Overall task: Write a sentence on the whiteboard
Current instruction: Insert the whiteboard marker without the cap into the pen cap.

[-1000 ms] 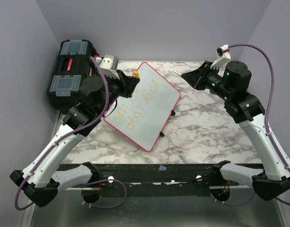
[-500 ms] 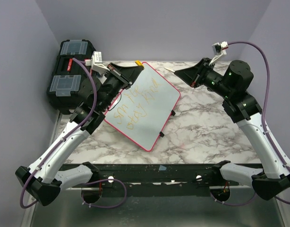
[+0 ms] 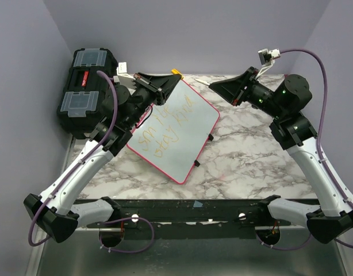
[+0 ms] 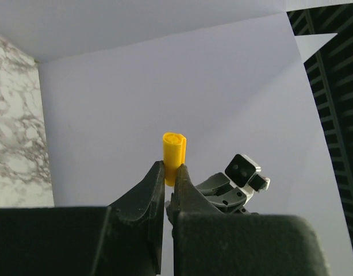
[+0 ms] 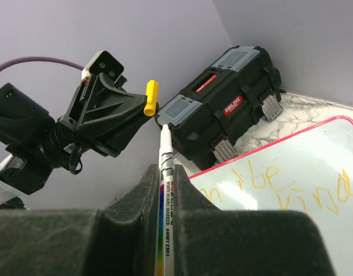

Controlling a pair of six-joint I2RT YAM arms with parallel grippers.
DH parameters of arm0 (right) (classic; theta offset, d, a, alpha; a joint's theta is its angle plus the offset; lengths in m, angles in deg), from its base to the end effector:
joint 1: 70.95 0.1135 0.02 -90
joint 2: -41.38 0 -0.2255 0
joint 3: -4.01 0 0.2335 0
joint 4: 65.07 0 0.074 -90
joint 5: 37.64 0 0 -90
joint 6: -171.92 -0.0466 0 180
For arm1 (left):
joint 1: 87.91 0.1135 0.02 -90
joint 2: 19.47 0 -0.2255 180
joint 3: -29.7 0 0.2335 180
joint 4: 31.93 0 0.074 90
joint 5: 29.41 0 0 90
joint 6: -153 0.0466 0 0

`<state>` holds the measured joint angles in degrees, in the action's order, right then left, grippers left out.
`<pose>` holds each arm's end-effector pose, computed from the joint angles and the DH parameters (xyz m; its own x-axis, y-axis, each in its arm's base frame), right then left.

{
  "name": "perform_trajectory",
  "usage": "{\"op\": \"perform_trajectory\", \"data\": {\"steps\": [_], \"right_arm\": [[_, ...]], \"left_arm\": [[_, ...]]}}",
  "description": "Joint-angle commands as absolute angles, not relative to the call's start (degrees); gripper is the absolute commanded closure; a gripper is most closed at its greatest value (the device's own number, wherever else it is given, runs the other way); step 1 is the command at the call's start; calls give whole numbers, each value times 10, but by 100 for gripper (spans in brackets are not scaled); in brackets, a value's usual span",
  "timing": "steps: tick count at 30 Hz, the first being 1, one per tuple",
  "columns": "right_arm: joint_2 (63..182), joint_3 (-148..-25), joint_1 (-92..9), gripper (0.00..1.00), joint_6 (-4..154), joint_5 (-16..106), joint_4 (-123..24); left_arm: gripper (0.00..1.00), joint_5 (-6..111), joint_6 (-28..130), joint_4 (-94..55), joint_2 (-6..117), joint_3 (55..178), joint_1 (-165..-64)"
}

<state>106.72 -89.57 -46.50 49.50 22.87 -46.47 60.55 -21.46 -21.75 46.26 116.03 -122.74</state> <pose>0.2131 0.1221 0.4481 -0.3013 0.3756 -0.8764 -0.7588 0.4622 0.4590 0.2171 -0.1511 0.4230 -0.5547 -0.8266 -0.0951 0.2030 -0.0236 -0.9789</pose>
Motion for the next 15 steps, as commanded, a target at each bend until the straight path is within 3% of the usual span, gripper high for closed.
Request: {"op": "perform_trajectory", "data": {"steps": [1, 15], "right_arm": [[1084, -919, -461, 99, 521, 185, -486], [1100, -940, -461, 99, 531, 169, -484]], "left_arm": [[100, 566, -317, -137, 476, 1215, -1225], [100, 552, -365, -100, 511, 1249, -1225]]}}
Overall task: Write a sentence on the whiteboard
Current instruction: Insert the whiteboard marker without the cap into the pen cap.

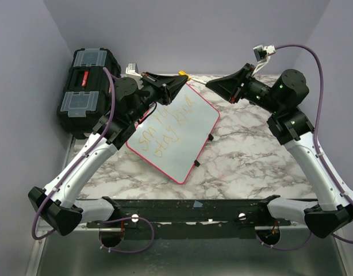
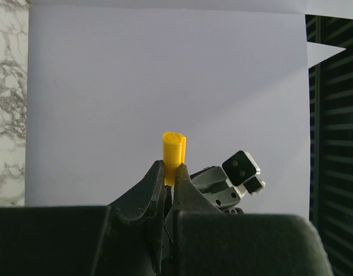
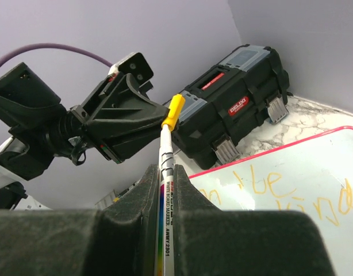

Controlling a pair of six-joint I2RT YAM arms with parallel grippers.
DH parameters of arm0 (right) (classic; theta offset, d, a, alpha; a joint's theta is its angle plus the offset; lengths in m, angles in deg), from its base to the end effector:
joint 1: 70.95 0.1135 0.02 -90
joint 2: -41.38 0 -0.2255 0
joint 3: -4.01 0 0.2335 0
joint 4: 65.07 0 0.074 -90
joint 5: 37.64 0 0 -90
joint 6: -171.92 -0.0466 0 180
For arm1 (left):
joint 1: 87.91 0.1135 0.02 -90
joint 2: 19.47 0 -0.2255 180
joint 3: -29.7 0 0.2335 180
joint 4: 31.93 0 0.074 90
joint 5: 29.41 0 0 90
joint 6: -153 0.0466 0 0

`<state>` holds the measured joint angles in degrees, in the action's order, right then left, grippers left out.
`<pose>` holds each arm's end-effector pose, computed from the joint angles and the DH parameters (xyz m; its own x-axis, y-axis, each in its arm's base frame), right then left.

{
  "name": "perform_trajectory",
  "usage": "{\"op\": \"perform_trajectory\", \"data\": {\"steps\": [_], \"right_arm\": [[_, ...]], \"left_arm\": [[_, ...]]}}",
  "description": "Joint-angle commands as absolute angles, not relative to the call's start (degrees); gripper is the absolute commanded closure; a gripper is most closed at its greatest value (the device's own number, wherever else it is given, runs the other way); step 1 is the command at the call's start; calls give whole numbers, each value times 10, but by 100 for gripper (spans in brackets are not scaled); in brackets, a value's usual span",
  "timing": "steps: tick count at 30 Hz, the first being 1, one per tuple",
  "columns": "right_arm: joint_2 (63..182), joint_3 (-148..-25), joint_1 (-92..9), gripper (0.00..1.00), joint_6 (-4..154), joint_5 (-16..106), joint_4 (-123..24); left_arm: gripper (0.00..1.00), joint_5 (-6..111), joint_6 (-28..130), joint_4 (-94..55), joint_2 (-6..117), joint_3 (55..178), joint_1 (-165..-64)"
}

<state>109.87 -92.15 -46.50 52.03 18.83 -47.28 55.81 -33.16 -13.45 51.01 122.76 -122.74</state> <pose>0.2217 0.1291 0.4511 -0.2834 0.3275 -0.9014 -0.8065 0.4272 0.4088 0.2279 -0.1633 0.4243 -0.6400 -0.7617 0.1011 -0.0100 -0.1233 -0.9923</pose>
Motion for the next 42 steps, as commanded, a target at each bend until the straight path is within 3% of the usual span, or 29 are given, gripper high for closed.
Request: {"op": "perform_trajectory", "data": {"steps": [1, 42], "right_arm": [[1101, -940, -461, 99, 532, 169, -484], [1104, -942, -461, 99, 550, 216, -456]], "left_arm": [[100, 552, -366, -97, 512, 1249, -1225], [100, 579, -378, -89, 527, 1274, -1252]]}}
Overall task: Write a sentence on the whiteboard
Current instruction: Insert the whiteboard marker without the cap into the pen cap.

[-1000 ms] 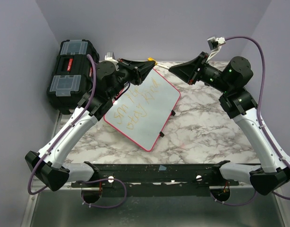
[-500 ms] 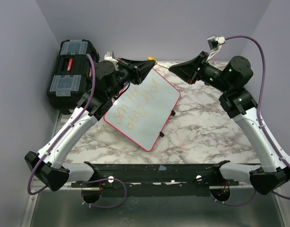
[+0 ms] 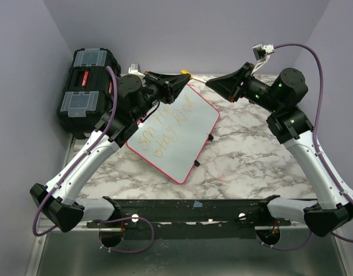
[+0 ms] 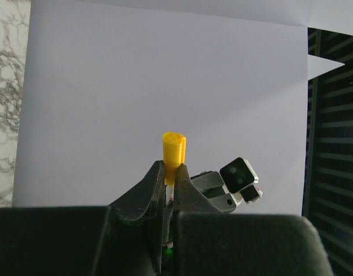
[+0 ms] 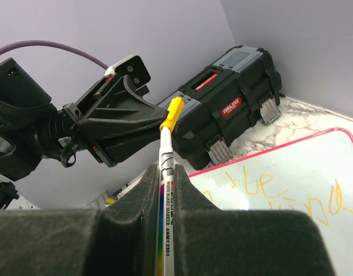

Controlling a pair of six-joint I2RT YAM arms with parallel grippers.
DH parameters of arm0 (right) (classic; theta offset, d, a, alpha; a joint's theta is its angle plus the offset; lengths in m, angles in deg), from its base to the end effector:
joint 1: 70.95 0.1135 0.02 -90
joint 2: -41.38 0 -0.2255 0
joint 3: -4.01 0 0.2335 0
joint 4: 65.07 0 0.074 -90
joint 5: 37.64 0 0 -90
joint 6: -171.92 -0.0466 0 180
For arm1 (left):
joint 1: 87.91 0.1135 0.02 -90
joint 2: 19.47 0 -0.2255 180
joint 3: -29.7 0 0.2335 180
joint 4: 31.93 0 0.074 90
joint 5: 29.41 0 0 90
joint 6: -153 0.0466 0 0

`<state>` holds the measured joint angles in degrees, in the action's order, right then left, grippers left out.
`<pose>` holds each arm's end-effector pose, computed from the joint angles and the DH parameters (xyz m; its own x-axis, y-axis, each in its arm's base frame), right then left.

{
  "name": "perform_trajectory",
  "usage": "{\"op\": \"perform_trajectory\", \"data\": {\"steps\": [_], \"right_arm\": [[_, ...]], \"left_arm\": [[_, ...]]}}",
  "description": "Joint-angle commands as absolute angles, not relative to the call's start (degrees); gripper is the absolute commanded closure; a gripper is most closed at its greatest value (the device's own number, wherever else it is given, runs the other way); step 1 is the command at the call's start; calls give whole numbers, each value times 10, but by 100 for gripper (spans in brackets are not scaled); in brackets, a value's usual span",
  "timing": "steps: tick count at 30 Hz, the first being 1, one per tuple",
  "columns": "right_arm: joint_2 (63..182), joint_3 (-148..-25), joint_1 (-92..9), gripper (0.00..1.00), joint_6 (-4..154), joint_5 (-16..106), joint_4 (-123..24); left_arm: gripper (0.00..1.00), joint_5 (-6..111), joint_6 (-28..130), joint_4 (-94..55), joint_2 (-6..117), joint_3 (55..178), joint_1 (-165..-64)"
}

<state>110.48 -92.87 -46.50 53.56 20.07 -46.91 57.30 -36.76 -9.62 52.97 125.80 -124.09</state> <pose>0.2245 0.1294 0.4519 -0.2601 0.3229 -0.9100 -0.8021 0.4525 0.3898 0.2295 -0.1712 0.4250 -0.6297 -0.7584 0.1681 -0.0890 -0.1446 -0.9855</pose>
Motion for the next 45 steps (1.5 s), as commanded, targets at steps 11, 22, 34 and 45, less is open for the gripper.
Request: {"op": "perform_trajectory", "data": {"steps": [11, 22, 34, 45], "right_arm": [[1096, -942, -461, 99, 557, 230, -446], [1112, -952, -461, 99, 549, 242, -445], [1127, -967, -459, 99, 559, 275, -442], [1136, -956, -453, 99, 610, 260, -453]], "left_arm": [[100, 590, -377, -90, 523, 1271, -1255], [100, 599, -377, -103, 533, 1280, -1277], [100, 627, -370, -105, 565, 1321, -1313], [100, 578, -348, -77, 587, 1355, -1328]]}}
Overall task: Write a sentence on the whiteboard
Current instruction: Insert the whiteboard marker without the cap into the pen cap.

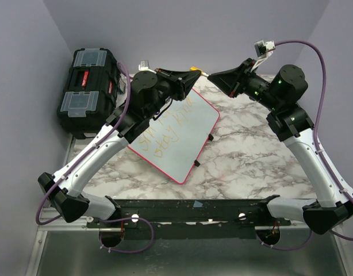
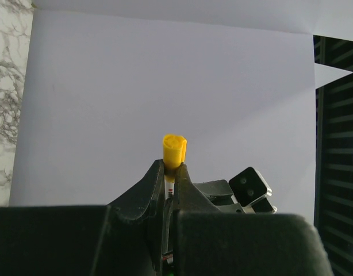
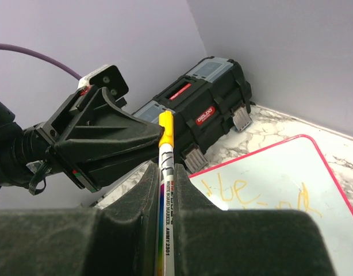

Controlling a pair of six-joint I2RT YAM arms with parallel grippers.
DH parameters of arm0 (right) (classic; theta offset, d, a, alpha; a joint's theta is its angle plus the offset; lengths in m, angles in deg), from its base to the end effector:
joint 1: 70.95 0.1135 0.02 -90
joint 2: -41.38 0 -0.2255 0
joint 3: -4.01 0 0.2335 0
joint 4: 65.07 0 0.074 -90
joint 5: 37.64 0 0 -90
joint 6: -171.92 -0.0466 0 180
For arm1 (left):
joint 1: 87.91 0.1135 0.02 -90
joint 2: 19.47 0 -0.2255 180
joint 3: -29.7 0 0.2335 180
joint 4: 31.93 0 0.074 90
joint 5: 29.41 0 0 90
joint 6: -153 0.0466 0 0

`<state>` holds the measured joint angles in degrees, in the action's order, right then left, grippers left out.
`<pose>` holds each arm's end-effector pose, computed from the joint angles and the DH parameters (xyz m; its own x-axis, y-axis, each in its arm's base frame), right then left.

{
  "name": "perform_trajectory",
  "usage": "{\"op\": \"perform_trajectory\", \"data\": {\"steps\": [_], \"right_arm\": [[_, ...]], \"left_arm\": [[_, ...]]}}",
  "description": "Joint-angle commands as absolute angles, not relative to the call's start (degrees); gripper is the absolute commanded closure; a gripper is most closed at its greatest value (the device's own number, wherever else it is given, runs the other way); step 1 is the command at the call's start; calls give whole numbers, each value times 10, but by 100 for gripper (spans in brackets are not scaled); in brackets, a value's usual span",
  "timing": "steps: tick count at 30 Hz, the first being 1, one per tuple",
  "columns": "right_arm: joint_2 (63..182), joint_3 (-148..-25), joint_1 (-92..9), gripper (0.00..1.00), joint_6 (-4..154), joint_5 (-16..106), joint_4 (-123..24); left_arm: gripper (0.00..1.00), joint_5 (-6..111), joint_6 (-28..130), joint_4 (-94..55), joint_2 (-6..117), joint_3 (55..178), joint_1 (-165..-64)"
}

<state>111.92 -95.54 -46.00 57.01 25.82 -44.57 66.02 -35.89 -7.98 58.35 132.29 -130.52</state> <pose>0.2301 0.1300 0.4565 -0.2060 0.3197 -0.9248 -0.7622 0.5403 0.3566 0.2273 -0.2031 0.4335 -0.5987 -0.7857 0.1559 -0.0830 -0.1327 -0.9877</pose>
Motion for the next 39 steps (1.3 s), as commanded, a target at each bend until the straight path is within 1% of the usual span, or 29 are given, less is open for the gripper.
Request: {"op": "perform_trajectory", "data": {"steps": [1, 9, 15, 22, 32, 39], "right_arm": [[1135, -954, -453, 99, 617, 258, -453], [1148, -957, -453, 99, 658, 229, -466], [1139, -924, -448, 99, 683, 225, -526], [1141, -916, -442, 99, 728, 217, -555], [1136, -914, -437, 99, 828, 172, -540], [1131, -912, -426, 99, 872, 186, -507]], "left_arm": [[100, 574, -346, -76, 587, 1355, -1329], [100, 539, -331, -62, 599, 1376, -1333], [100, 472, -324, -64, 625, 1415, -1332], [100, 402, -327, -15, 663, 1474, -1334], [100, 344, -297, 82, 691, 1540, -1331], [100, 301, -282, 116, 702, 1557, -1330]]}}
